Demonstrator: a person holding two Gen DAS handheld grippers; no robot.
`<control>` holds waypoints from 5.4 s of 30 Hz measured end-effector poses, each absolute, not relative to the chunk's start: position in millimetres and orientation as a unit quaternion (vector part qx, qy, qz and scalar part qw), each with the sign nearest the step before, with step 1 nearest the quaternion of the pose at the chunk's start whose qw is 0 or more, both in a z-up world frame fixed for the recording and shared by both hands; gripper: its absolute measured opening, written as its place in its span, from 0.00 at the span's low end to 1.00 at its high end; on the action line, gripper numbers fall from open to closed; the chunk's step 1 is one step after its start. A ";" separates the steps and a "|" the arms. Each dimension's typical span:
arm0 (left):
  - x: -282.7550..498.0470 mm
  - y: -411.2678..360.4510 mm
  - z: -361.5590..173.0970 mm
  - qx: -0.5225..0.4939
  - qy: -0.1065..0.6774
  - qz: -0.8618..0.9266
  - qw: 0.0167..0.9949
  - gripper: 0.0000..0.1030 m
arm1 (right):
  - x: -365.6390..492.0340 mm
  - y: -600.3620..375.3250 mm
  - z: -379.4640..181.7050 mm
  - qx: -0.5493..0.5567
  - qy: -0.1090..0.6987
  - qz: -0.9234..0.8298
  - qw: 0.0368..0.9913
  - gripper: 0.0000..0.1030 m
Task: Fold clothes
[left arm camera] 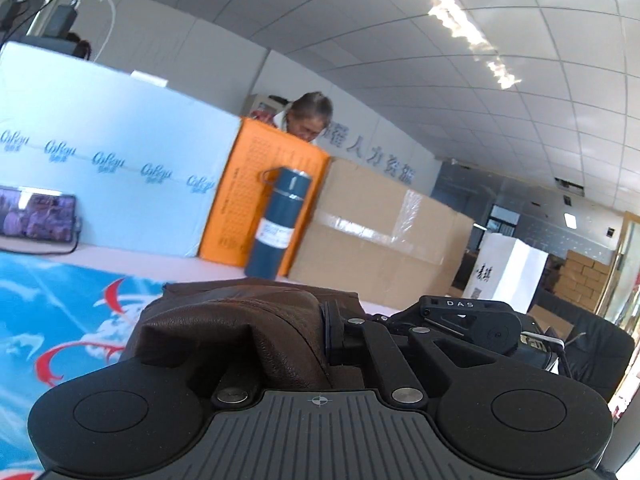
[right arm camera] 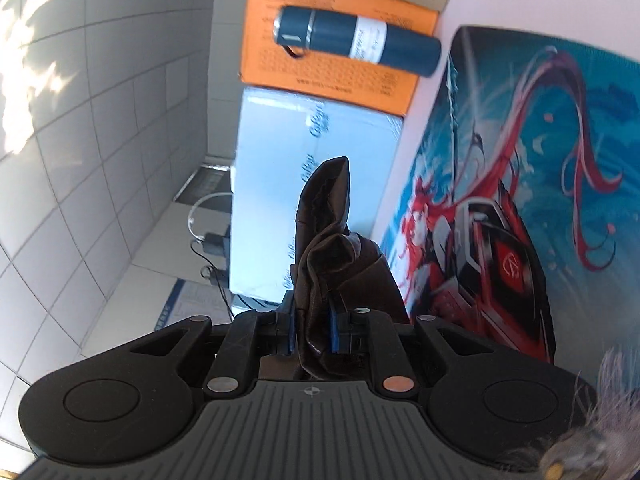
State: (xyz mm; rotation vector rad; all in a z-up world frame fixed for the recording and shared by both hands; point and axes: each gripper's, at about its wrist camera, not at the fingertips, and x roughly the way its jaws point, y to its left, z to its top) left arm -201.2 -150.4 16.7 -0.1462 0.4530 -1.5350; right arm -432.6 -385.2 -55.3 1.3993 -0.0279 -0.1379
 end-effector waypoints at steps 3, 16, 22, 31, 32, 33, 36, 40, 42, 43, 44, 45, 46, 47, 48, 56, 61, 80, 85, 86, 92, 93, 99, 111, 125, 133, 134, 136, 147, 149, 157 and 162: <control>-174.7 -148.1 -4.2 -0.099 0.270 -0.675 0.680 0.06 | -432.8 -380.2 -58.4 0.618 -0.005 -0.069 0.783 0.30; -91.4 -147.4 -29.3 -0.319 0.421 -0.643 0.554 0.08 | -442.0 -336.4 -55.4 0.449 0.086 -0.036 0.889 0.90; -110.1 -156.0 -25.9 -0.219 0.425 -0.680 0.556 0.27 | -409.1 -304.6 -39.0 0.323 0.159 -0.140 0.922 0.90; -143.7 -85.8 -3.2 -0.028 0.269 -0.774 0.573 0.85 | -389.7 -302.1 -43.9 0.313 0.165 -0.190 0.916 0.89; -146.5 -77.8 0.8 -0.024 0.242 -0.783 0.573 0.85 | -389.4 -303.1 -44.0 0.318 0.162 -0.192 0.914 0.89; -149.6 -69.9 4.9 -0.020 0.214 -0.790 0.574 0.85 | -389.1 -304.1 -44.2 0.323 0.159 -0.193 0.913 0.89; -167.0 -61.0 16.8 0.021 0.097 -0.748 0.656 0.95 | -388.8 -306.4 -44.0 0.338 0.151 -0.197 0.908 0.89; -207.2 -104.1 4.7 0.220 -0.047 -0.628 0.745 0.97 | -387.9 -309.7 -43.5 0.357 0.147 -0.206 0.899 0.89; -219.5 -129.0 -11.9 0.290 -0.058 -0.632 0.716 0.96 | -385.0 -311.2 -43.1 0.366 0.149 -0.221 0.891 0.87; -225.4 -141.4 -19.6 0.321 -0.059 -0.638 0.698 0.93 | -383.6 -311.8 -43.1 0.368 0.149 -0.227 0.889 0.86; -230.5 -149.7 -24.4 0.333 -0.064 -0.642 0.688 0.90 | -382.0 -312.3 -43.0 0.369 0.148 -0.230 0.888 0.86; -232.8 -155.5 -26.5 0.338 -0.070 -0.643 0.684 0.81 | -380.3 -312.7 -43.1 0.370 0.147 -0.231 0.888 0.85; -234.8 -161.2 -28.6 0.343 -0.075 -0.644 0.680 0.68 | -379.1 -313.0 -43.3 0.370 0.148 -0.234 0.887 0.78; -233.9 -166.0 -29.9 0.340 -0.080 -0.643 0.682 0.55 | -378.2 -313.5 -43.4 0.369 0.150 -0.242 0.885 0.65; -230.6 -170.0 -29.5 0.335 -0.075 -0.640 0.687 0.24 | -378.0 -314.6 -43.6 0.367 0.151 -0.252 0.882 0.56; -169.8 -168.9 3.9 0.150 0.019 -0.609 0.779 0.03 | -371.1 -339.0 -20.1 0.302 0.141 -0.262 0.906 0.07; -132.8 -148.7 21.0 0.035 0.065 -0.578 0.813 0.03 | -362.8 -365.0 10.9 0.228 0.130 -0.298 0.918 0.07; -27.6 -119.1 -25.4 -0.006 0.319 -0.407 0.856 0.66 | -338.9 -462.5 -13.1 0.219 0.188 -0.338 0.896 0.15; -18.2 -106.7 -8.2 0.027 0.269 -0.395 0.878 0.81 | -355.3 -472.7 -17.3 0.276 0.197 -0.268 0.902 0.59; -16.7 -111.3 -3.5 0.034 0.258 -0.404 0.877 0.83 | -356.1 -472.2 -14.9 0.269 0.192 -0.269 0.905 0.68; 2.2 -162.7 10.3 0.082 0.243 -0.490 0.833 0.91 | -352.8 -488.9 -7.3 0.251 0.182 -0.303 0.901 0.76; 6.8 -171.9 9.3 0.090 0.248 -0.496 0.827 0.91 | -353.6 -492.7 -6.6 0.249 0.178 -0.312 0.900 0.77; 32.1 -216.3 -13.8 0.081 0.324 -0.508 0.794 0.91 | -358.7 -514.3 -3.6 0.244 0.150 -0.327 0.901 0.84; 30.4 -225.7 -43.2 0.107 0.323 -0.524 0.781 0.92 | -298.3 -536.6 -30.9 0.249 0.208 -0.280 0.904 0.81; 8.1 -216.2 -31.2 0.125 0.235 -0.535 0.802 0.23 | -321.2 -509.4 -19.6 0.221 0.103 -0.267 0.932 0.10; -27.2 -185.2 -2.4 0.096 0.153 -0.554 0.813 0.05 | -353.5 -466.3 8.5 0.210 0.017 -0.243 0.947 0.08; -31.8 -177.5 1.8 0.084 0.144 -0.555 0.815 0.04 | -358.3 -458.6 12.9 0.204 0.007 -0.243 0.949 0.07; -40.2 -158.6 11.0 0.050 0.126 -0.557 0.819 0.04 | -372.2 -442.1 22.4 0.197 -0.019 -0.239 0.951 0.07; -66.4 -43.9 15.2 -0.086 0.086 -0.577 0.808 0.04 | -450.2 -342.5 69.6 0.127 -0.092 -0.175 0.972 0.07; -68.4 -26.6 9.3 -0.096 0.095 -0.576 0.806 0.04 | -462.1 -321.1 73.5 0.107 -0.090 -0.164 0.976 0.07; -71.7 0.6 -16.4 -0.075 0.158 -0.550 0.817 0.04 | -499.0 -254.9 66.1 0.093 -0.033 -0.092 0.991 0.09; -74.4 13.6 -23.5 -0.076 0.176 -0.534 0.823 0.04 | -532.5 -245.3 60.2 0.136 -0.069 -0.092 0.984 0.34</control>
